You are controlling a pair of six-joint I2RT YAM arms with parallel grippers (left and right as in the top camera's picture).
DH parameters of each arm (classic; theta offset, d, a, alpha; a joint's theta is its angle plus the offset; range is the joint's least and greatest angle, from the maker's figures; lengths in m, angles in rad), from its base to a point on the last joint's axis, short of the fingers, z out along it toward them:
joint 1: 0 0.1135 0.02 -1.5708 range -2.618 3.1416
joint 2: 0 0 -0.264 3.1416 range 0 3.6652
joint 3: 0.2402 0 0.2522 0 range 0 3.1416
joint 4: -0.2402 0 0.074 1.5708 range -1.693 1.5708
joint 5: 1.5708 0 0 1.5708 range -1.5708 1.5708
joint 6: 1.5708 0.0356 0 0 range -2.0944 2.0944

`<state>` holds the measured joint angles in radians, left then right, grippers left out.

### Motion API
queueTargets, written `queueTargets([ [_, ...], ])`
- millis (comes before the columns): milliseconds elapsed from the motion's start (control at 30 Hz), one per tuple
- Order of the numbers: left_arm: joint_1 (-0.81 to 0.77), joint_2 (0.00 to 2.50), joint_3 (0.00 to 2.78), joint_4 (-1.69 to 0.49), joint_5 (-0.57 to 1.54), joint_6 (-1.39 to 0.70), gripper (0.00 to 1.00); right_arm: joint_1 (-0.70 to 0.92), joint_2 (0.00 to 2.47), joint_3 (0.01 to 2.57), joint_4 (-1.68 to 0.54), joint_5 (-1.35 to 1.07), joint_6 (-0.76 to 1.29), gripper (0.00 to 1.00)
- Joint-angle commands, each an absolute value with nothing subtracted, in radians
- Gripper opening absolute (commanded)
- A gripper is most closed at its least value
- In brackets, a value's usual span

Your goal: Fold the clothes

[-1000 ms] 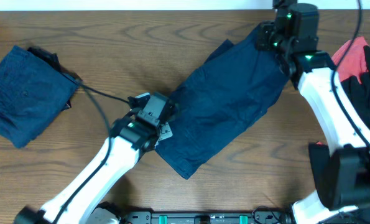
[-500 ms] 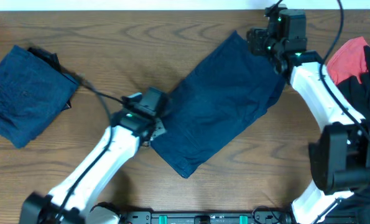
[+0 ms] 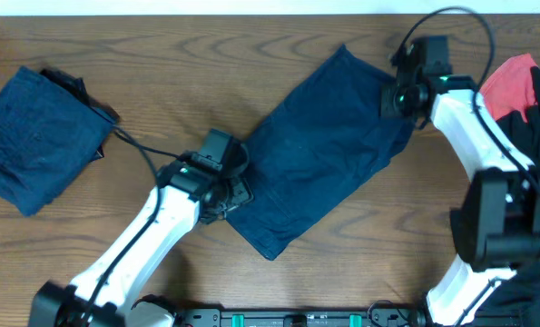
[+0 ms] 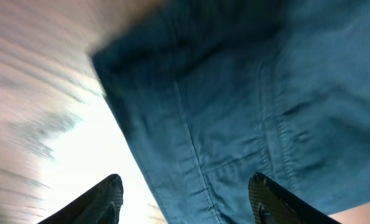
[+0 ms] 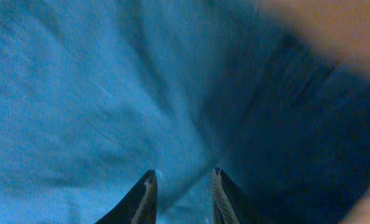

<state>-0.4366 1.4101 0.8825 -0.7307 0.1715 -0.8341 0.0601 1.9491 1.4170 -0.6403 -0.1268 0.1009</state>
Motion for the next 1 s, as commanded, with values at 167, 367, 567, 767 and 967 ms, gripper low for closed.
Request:
queueTargets([
  [167, -0.488, 1.579, 0.869, -0.696, 0.263, -0.875, 0.72, 0.025, 2.08, 1.404, -0.751, -0.027, 0.13, 0.26],
  [367, -0.503, 1.689, 0.869, -0.631, 0.284, -0.877, 0.72, 0.022, 2.091, 1.404, -0.8, -0.012, 0.142, 0.23],
  [567, -0.452, 1.745, 0.869, -0.596, 0.161, -0.836, 0.72, 0.005, 2.09, 1.404, -0.933, 0.019, 0.273, 0.19],
  [767, -0.29, 1.745, 0.87, -0.511, 0.127, -0.69, 0.72, 0.014, 2.09, 1.404, -1.034, -0.102, 0.359, 0.16],
  [967, -0.141, 1.745, 0.922, -0.434, 0.197, -0.553, 0.71, 0.08, 2.09, 1.404, -1.066, -0.214, 0.414, 0.16],
])
